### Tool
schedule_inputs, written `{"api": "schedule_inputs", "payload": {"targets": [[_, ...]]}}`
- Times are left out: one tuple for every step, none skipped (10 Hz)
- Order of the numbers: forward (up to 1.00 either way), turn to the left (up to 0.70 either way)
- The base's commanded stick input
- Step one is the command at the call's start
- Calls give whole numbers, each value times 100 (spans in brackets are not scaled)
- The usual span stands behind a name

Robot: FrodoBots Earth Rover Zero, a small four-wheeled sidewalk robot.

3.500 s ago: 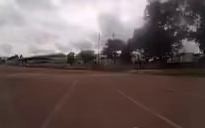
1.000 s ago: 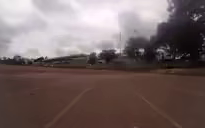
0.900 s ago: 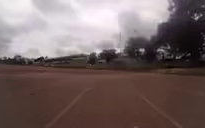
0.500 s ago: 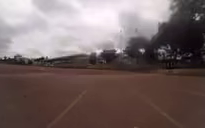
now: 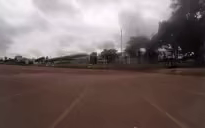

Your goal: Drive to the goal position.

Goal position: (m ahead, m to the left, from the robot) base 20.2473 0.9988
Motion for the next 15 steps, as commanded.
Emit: {"api": "schedule_inputs", "payload": {"targets": [[67, 0], [67, 0], [67, 0], [67, 0], [67, 0], [67, 0], [67, 0], [67, 0], [67, 0], [67, 0], [67, 0], [67, 0], [67, 0], [67, 0], [67, 0]]}}
